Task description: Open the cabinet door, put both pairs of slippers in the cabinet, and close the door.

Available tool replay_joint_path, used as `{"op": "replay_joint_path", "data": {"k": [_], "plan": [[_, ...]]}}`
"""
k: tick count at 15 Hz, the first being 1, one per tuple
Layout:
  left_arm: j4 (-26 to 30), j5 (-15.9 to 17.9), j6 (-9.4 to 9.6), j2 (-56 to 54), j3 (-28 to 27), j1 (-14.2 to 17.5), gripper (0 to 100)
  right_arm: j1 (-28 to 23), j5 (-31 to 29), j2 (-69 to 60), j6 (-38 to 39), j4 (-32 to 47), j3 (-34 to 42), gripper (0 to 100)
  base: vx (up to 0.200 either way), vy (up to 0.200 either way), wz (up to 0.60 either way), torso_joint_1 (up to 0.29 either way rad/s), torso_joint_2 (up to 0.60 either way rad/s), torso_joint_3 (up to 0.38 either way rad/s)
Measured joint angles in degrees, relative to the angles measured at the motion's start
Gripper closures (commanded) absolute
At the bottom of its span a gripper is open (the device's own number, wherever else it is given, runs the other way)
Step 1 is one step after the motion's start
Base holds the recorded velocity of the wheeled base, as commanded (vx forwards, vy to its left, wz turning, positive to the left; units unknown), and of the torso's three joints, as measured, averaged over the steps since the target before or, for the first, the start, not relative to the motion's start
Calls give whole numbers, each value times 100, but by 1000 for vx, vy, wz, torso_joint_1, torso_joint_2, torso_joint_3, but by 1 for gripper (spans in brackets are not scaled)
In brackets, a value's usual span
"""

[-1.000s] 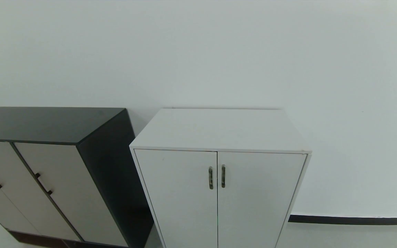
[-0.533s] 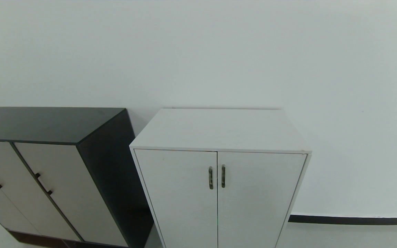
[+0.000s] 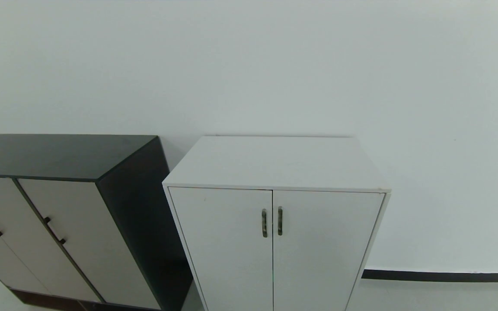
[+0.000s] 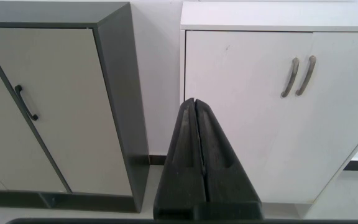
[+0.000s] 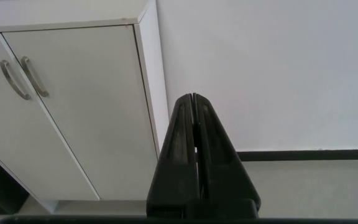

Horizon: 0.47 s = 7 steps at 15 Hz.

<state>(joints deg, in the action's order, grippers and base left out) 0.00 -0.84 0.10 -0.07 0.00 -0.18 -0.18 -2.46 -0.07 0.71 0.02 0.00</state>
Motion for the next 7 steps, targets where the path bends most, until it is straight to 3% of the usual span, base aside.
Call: {"op": "replay_joint_path", "data": {"k": [7], "plan": [[0,0,0,0,0,0,100,-6,11,7,-24,5,0,100,0,0,0,0,0,0]]}}
